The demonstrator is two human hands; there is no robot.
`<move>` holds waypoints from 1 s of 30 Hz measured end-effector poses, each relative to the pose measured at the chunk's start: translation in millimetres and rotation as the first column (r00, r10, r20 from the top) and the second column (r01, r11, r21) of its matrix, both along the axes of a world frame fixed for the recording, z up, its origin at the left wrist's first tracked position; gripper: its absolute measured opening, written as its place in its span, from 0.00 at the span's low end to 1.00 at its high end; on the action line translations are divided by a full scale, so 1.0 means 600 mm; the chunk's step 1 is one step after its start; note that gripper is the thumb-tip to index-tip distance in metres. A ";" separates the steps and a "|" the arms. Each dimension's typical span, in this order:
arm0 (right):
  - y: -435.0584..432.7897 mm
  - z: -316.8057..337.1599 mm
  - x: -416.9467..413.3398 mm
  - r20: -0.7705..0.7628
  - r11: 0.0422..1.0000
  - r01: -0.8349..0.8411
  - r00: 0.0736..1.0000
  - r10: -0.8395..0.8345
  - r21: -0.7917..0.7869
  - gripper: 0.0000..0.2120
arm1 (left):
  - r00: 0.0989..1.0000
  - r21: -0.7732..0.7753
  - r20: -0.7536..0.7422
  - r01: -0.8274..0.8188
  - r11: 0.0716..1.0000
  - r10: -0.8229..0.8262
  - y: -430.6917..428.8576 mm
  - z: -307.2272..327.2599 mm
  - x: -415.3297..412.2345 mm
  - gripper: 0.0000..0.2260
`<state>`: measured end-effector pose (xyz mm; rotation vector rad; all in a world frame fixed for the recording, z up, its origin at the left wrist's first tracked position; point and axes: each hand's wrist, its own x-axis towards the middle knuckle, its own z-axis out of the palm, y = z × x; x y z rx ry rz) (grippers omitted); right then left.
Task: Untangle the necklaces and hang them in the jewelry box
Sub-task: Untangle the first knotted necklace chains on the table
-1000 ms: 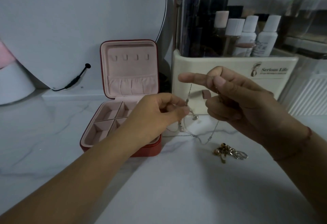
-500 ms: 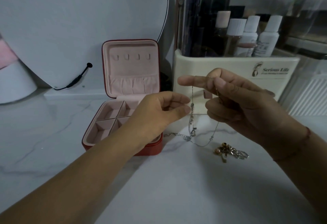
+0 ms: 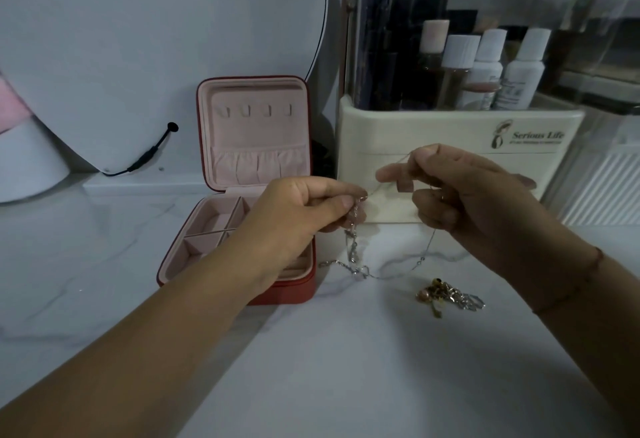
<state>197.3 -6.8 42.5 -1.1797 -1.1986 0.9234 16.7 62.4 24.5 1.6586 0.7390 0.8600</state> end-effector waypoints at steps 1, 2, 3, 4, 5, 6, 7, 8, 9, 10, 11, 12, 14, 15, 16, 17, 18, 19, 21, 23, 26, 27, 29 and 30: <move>0.002 -0.002 0.002 -0.006 0.999 0.032 0.999 -0.033 -0.032 0.08 | 1.000 -0.014 0.001 -0.001 1.000 0.001 -0.001 0.002 0.000 0.08; 0.004 -0.004 0.003 -0.003 0.997 0.052 0.999 -0.052 -0.057 0.08 | 1.000 -0.024 0.003 -0.005 1.000 0.005 -0.001 0.003 -0.001 0.07; 0.005 -0.006 0.003 0.011 0.995 0.063 0.998 -0.062 -0.074 0.08 | 1.000 -0.030 0.006 -0.009 1.000 0.009 -0.002 0.004 -0.001 0.07; 0.006 -0.008 0.002 0.032 0.994 0.070 0.997 -0.067 -0.086 0.09 | 1.000 -0.034 0.012 -0.011 0.999 0.011 -0.004 0.005 -0.002 0.06; 0.008 -0.011 0.000 0.053 0.993 0.074 0.996 -0.069 -0.095 0.09 | 1.000 -0.039 0.017 -0.011 0.999 0.012 -0.004 0.006 -0.002 0.06; 0.009 -0.014 -0.001 0.076 0.992 0.078 0.995 -0.070 -0.103 0.09 | 1.000 -0.043 0.021 -0.011 0.999 0.012 -0.004 0.006 -0.002 0.05; 0.011 -0.016 -0.002 0.108 0.991 0.083 0.992 -0.071 -0.109 0.09 | 1.000 -0.042 0.022 -0.014 0.999 0.015 -0.004 0.005 -0.002 0.05; 0.013 -0.018 -0.004 0.157 0.990 0.092 0.985 -0.074 -0.110 0.10 | 1.000 -0.038 0.022 -0.020 0.999 0.020 -0.003 0.005 -0.002 0.04; 0.013 -0.020 -0.004 0.221 0.989 0.105 0.972 -0.079 -0.106 0.09 | 0.999 -0.033 0.023 -0.026 0.999 0.027 -0.002 0.004 -0.002 0.04; 0.014 -0.022 -0.006 0.292 0.988 0.120 0.952 -0.087 -0.097 0.08 | 0.999 -0.029 0.026 -0.031 0.999 0.032 -0.001 0.003 -0.002 0.04; 0.013 -0.023 -0.009 0.361 0.988 0.132 0.928 -0.095 -0.079 0.06 | 0.999 -0.031 0.031 -0.034 0.999 0.035 0.000 0.003 -0.002 0.04; 0.012 -0.025 -0.012 0.426 0.989 0.138 0.899 -0.104 -0.048 0.04 | 0.999 -0.035 0.037 -0.035 0.999 0.036 0.001 0.003 -0.002 0.04; 0.009 -0.027 -0.021 0.514 0.989 0.137 0.846 -0.141 0.046 0.02 | 0.998 -0.038 0.045 -0.035 0.999 0.036 0.002 0.003 -0.001 0.04; 0.007 -0.026 -0.025 0.526 0.987 0.134 0.835 -0.160 0.088 0.03 | 0.998 -0.032 0.042 -0.036 0.999 0.037 0.002 0.002 -0.001 0.04; 0.006 -0.025 -0.027 0.520 0.985 0.125 0.838 -0.167 0.115 0.06 | 0.999 -0.026 0.036 -0.035 0.999 0.036 0.002 0.002 -0.001 0.04; 0.005 -0.024 -0.028 0.508 0.986 0.110 0.846 -0.159 0.126 0.10 | 0.999 -0.020 0.033 -0.030 0.999 0.031 0.001 0.001 0.000 0.04; 0.005 -0.024 -0.028 0.499 0.988 0.089 0.855 -0.141 0.126 0.13 | 0.999 -0.016 0.033 -0.023 1.000 0.024 0.000 0.000 0.001 0.04; 0.004 -0.024 -0.027 0.497 0.990 0.065 0.860 -0.117 0.122 0.15 | 0.999 -0.014 0.037 -0.017 1.000 0.018 -0.001 -0.001 0.002 0.03; 0.005 -0.025 -0.026 0.508 0.994 0.017 0.858 -0.071 0.112 0.15 | 0.999 -0.007 0.047 -0.006 1.000 0.006 -0.002 -0.002 0.004 0.03; 0.004 -0.025 -0.025 0.511 0.994 -0.019 0.859 -0.040 0.109 0.16 | 0.998 -0.004 0.057 0.017 1.000 -0.017 -0.004 -0.002 0.005 0.03; 0.003 -0.026 -0.027 0.517 0.993 -0.050 0.856 -0.015 0.111 0.17 | 0.996 -0.001 0.081 0.049 0.999 -0.049 -0.005 -0.002 0.005 0.04; 0.004 -0.027 -0.028 0.526 0.992 -0.056 0.851 -0.011 0.112 0.16 | 0.995 0.003 0.084 0.052 0.999 -0.052 -0.004 -0.001 0.004 0.04; 0.006 -0.029 -0.028 0.540 0.993 -0.042 0.842 -0.023 0.108 0.12 | 0.994 0.018 0.088 0.058 0.998 -0.059 -0.003 -0.001 0.003 0.04; 0.008 -0.030 -0.027 0.542 0.995 -0.026 0.840 -0.033 0.101 0.08 | 0.993 0.022 0.098 0.059 0.998 -0.061 -0.003 -0.001 0.003 0.04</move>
